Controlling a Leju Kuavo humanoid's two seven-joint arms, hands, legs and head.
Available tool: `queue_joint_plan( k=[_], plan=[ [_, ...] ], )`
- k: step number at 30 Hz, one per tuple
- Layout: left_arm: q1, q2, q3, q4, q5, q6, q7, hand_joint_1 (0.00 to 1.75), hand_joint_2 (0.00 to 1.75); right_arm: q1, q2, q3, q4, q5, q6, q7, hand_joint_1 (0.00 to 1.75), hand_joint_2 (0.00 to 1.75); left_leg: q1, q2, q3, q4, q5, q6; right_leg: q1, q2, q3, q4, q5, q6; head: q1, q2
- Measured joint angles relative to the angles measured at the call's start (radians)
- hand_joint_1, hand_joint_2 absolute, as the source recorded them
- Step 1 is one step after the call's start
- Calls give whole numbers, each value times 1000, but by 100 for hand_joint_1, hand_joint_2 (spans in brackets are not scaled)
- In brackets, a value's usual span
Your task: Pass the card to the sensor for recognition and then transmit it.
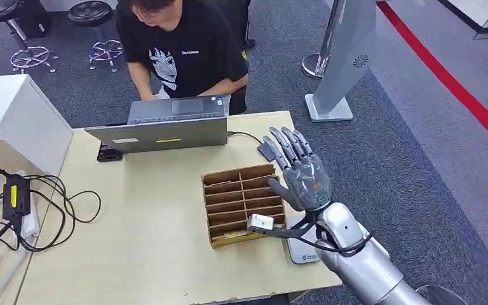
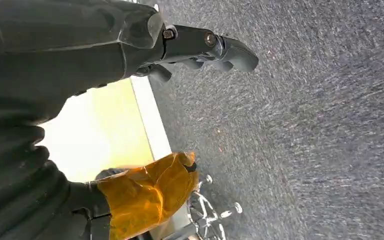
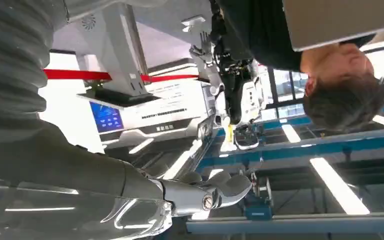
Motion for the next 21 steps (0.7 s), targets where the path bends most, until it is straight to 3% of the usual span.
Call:
queue_joint_plan(
  k=[21],
  plan=[
    [-2,0,0,0,-14,-1,0,0,175,-76,62,55,221,-36,2,17,0,175,0,0,0,0,0,0,0,0,0,0,0,0,0,0]
  ],
)
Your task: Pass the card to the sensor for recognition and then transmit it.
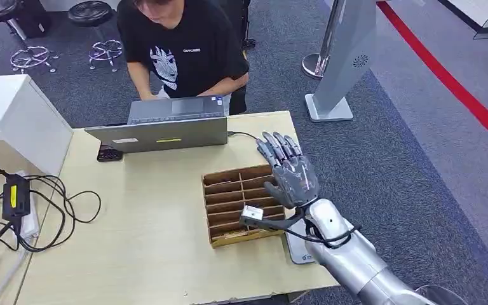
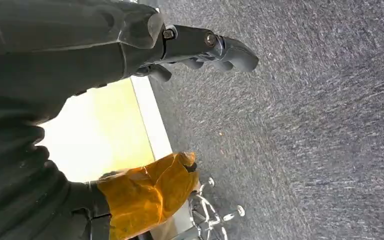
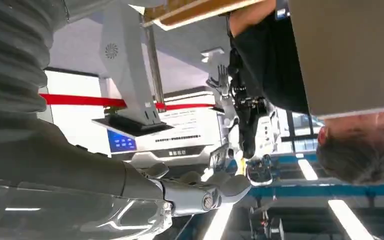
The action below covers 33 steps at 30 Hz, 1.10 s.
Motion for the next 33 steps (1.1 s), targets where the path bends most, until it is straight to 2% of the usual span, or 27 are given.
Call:
queue_joint_plan(
  k=[15,33],
  plan=[
    [0,0,0,0,-6,-1,0,0,175,-36,32,14,122,-19,4,2,0,175,0,0,0,0,0,0,0,0,0,0,0,0,0,0],
    [0,0,0,0,-12,-2,-1,0,175,-73,53,17,194,-40,-2,-4,0,175,0,0,2,0,0,0,0,0,2,0,0,0,0,0]
  ],
)
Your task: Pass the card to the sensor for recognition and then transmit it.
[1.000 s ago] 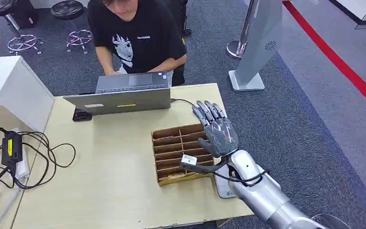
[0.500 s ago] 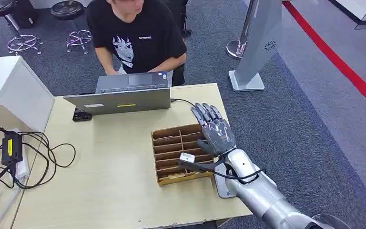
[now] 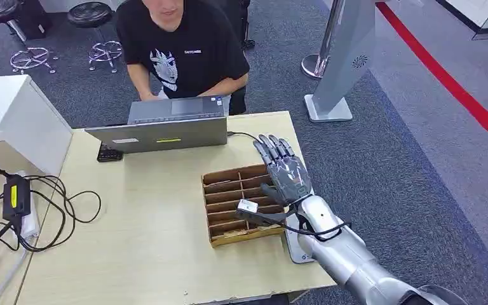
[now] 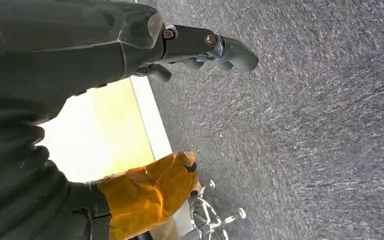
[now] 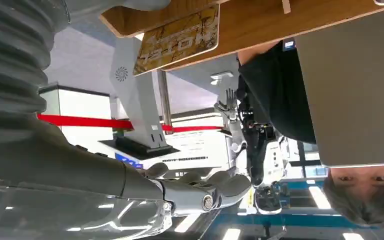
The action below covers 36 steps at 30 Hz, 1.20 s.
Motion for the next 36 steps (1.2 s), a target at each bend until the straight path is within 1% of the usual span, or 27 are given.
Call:
queue_joint_plan(
  k=[3,4,5,6,7,8,10,12,13,21,24,27,32,34,36],
  plan=[
    [0,0,0,0,0,0,0,0,175,-4,3,0,7,0,0,-1,0,175,0,0,0,0,0,0,0,0,0,0,0,0,0,0],
    [0,0,0,0,0,0,0,0,175,-5,3,0,8,0,0,-1,5,175,0,0,0,0,0,0,0,0,0,0,0,0,0,0],
    [0,0,0,0,0,0,0,0,175,-5,3,0,8,0,0,-1,73,175,0,0,1,0,0,0,0,0,1,0,0,0,0,0],
    [0,0,0,0,0,0,0,0,175,-5,3,0,10,0,0,-1,106,175,0,0,1,0,0,0,0,0,1,0,0,0,0,0],
    [0,0,0,0,-1,0,0,0,175,-5,3,0,12,0,3,-2,129,175,0,0,1,0,0,0,0,0,1,0,0,0,0,0],
    [0,0,0,0,-1,0,0,0,175,-5,3,0,15,0,5,-2,133,175,0,0,0,0,0,0,0,0,1,0,0,0,0,0],
    [0,0,0,0,-1,0,0,0,175,-5,3,0,21,-5,9,-2,134,175,0,0,0,0,0,0,0,0,1,0,0,0,0,0],
    [0,0,0,0,-1,0,0,0,175,-5,3,0,26,-6,15,-5,127,175,0,0,0,0,0,0,0,0,1,0,0,0,0,0],
    [0,0,0,0,-1,0,0,0,175,-5,3,0,29,-7,15,-5,127,175,0,0,0,0,0,0,0,0,1,0,0,0,0,0],
    [0,0,0,0,-1,0,-2,0,175,-3,3,0,37,-16,8,-4,133,175,0,0,-1,0,0,0,0,0,0,0,0,0,0,0],
    [0,0,0,0,-1,0,-2,0,175,-3,3,0,39,-17,8,-4,140,175,0,0,-1,0,0,0,0,0,0,0,0,0,0,0],
    [0,0,0,0,1,0,-2,0,175,-2,3,0,40,-20,8,-4,140,175,0,0,-1,0,0,0,0,0,0,0,0,0,0,0],
    [0,0,0,0,2,0,-2,0,175,-1,3,-1,40,-24,7,-9,147,175,0,0,0,0,0,0,0,0,0,0,0,0,0,0],
    [0,0,0,0,0,0,-2,0,175,-1,3,-3,40,-30,7,-18,161,175,0,0,0,0,0,0,0,0,0,0,0,0,0,0],
    [0,0,0,0,0,0,-2,0,175,-1,3,-6,34,-41,7,-26,166,175,0,0,-1,0,0,0,0,0,0,0,0,0,0,0]
  ],
)
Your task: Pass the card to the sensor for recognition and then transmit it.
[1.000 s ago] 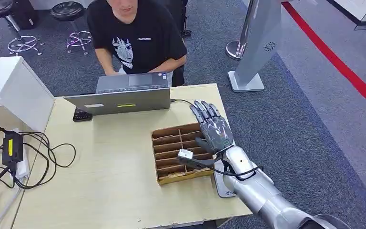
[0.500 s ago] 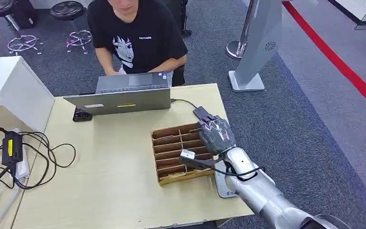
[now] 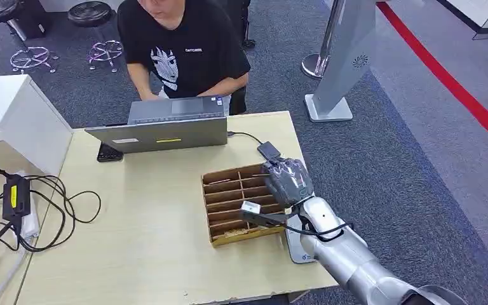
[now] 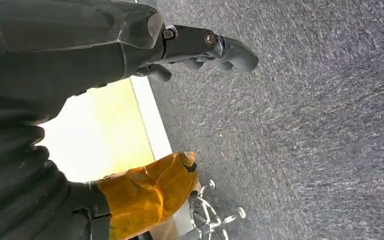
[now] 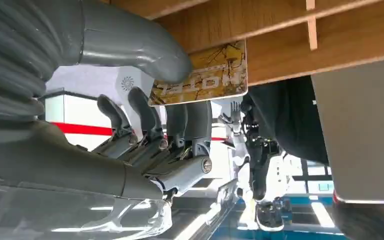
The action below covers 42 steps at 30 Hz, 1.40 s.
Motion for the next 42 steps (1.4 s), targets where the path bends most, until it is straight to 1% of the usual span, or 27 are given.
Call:
queue_joint_plan(
  k=[1,3,5,10,13,16,17,20,22,25,28,31,34,37,42],
  plan=[
    [0,0,0,0,0,0,0,0,175,1,-2,-4,-11,-6,0,-3,169,175,0,0,0,0,0,0,0,0,0,0,0,0,0,0],
    [0,0,0,0,0,0,0,0,175,1,-9,-9,-55,-19,-2,-9,169,175,0,0,0,0,0,0,0,0,0,0,0,0,0,0],
    [0,1,0,0,0,0,0,0,175,0,-26,-18,-124,-24,4,-4,168,175,0,0,0,0,0,0,0,0,0,0,0,0,0,0],
    [1,4,0,0,0,0,0,0,175,-17,-72,-52,-308,-44,31,13,171,175,0,0,0,0,0,0,0,0,0,0,0,0,0,0],
    [1,6,0,0,0,0,0,0,175,-30,-96,-76,-411,-87,45,5,175,175,0,0,0,0,0,0,0,0,0,0,0,0,0,0],
    [1,7,0,0,-3,0,0,0,175,-47,-108,-103,-494,-147,66,-8,175,175,0,0,0,0,0,0,0,0,0,0,0,0,0,0],
    [1,8,0,0,-6,0,0,0,175,-59,-109,-111,-515,-175,87,-12,175,175,0,0,-1,0,0,0,0,0,0,0,0,0,0,0],
    [-4,8,0,0,-28,-6,0,0,175,-144,-97,-114,-525,-225,201,0,175,175,0,1,0,0,0,0,0,1,0,1,1,-1,-1,0],
    [-10,8,0,0,-44,-11,1,0,175,-219,-72,-112,-482,-231,260,12,175,175,0,1,0,0,1,-1,0,1,0,1,1,-1,0,0],
    [-30,7,-4,0,-48,-27,16,0,175,-334,-8,-95,-364,-226,319,33,175,175,0,1,0,0,3,-2,0,1,0,2,2,-2,0,0],
    [-54,6,-26,0,-49,-43,32,0,175,-458,79,-64,-185,-205,362,71,175,175,1,0,0,0,4,-3,0,1,-1,3,2,-3,0,0],
    [-71,3,-48,0,-49,-53,41,0,175,-535,153,-37,-35,-191,384,92,175,175,1,0,0,0,4,-4,0,0,-1,4,2,-3,0,0],
    [-79,-1,-68,0,-49,-55,42,0,175,-575,206,-19,76,-183,394,103,175,175,1,-1,0,0,4,-4,1,0,-1,4,2,-3,0,0],
    [-85,-5,-79,0,-49,-58,42,0,175,-592,246,-2,152,-174,395,104,175,175,1,-1,-1,0,4,-4,1,0,-1,4,2,-3,0,0],
    [-88,-10,-94,0,-49,-60,43,0,175,-601,285,21,225,-158,394,110,175,175,1,0,-1,0,4,-4,0,0,-1,3,2,-3,0,0]
  ],
)
